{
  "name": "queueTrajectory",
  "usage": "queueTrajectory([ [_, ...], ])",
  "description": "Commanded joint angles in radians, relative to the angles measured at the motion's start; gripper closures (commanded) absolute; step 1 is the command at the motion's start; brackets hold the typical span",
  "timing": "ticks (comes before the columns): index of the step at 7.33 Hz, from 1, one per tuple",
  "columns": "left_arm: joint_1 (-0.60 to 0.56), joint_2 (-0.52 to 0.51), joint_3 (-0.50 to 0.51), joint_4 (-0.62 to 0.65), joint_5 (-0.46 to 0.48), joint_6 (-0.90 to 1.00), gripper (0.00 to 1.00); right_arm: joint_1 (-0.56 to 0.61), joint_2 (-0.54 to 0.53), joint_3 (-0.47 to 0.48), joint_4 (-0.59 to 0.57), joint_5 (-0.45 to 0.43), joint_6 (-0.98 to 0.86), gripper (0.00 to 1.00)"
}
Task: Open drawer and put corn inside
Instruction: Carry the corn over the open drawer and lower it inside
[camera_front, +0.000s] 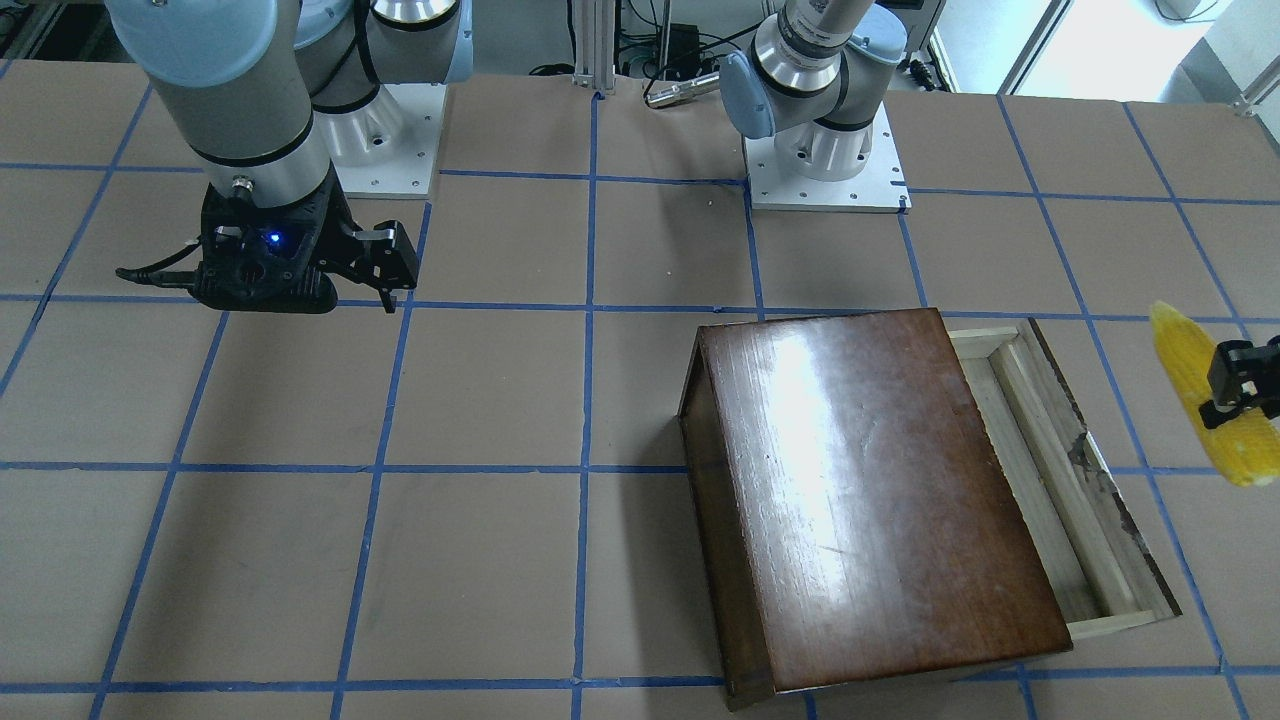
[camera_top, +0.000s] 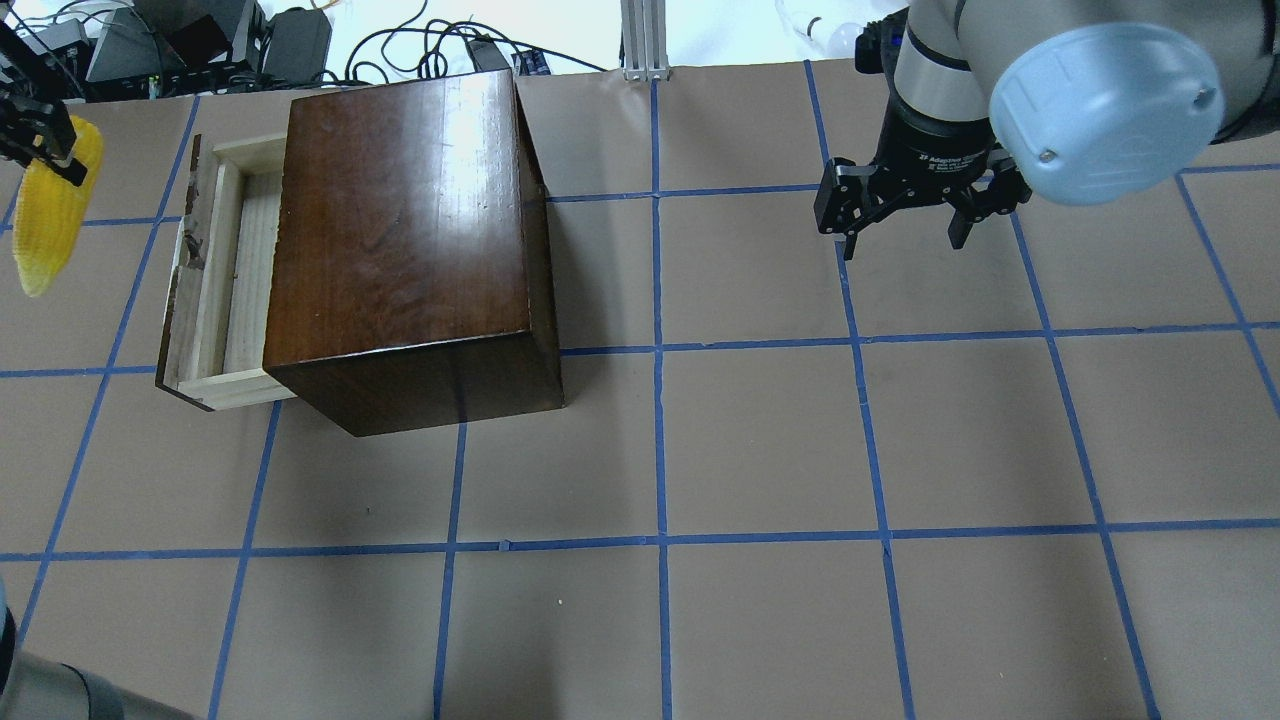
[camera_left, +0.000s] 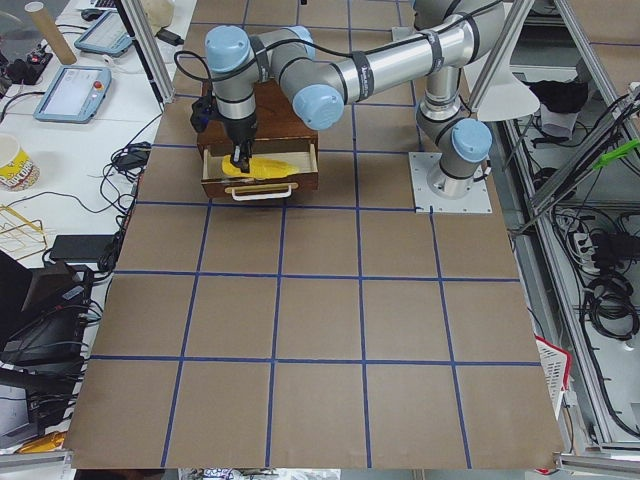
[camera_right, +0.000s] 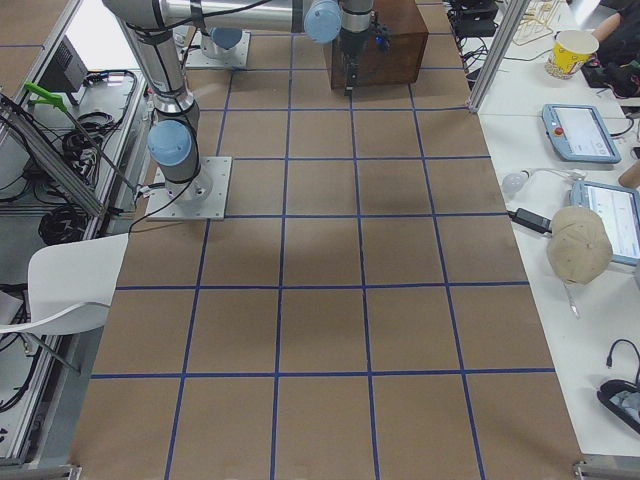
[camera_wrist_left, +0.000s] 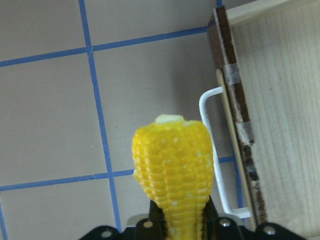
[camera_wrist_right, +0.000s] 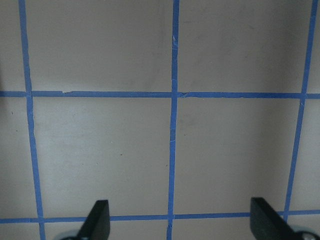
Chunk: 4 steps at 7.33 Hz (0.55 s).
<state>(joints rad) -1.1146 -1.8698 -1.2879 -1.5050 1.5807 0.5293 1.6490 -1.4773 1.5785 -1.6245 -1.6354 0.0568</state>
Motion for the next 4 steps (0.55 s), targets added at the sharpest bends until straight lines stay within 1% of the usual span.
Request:
queueTrajectory([
  [1,-0.062,-0.011,-0.005,-0.007,-0.031,-0.2,1.0,0.0,0.0,0.0,0.0,-0.001,0.0,0.0],
  [2,-0.073,-0.02,-0.007,-0.007,-0.06,-0.248,1.0,0.0,-0.001,0.0,0.0,-0.001,0.0,0.0],
  [3,-0.073,-0.031,-0.026,-0.003,-0.064,-0.253,1.0,0.0,-0.002,0.0,0.0,-0.001,0.0,0.0],
  [4,-0.074,-0.041,-0.074,0.017,-0.061,-0.241,1.0,0.0,-0.002,0.0,0.0,-0.001,0.0,0.0],
])
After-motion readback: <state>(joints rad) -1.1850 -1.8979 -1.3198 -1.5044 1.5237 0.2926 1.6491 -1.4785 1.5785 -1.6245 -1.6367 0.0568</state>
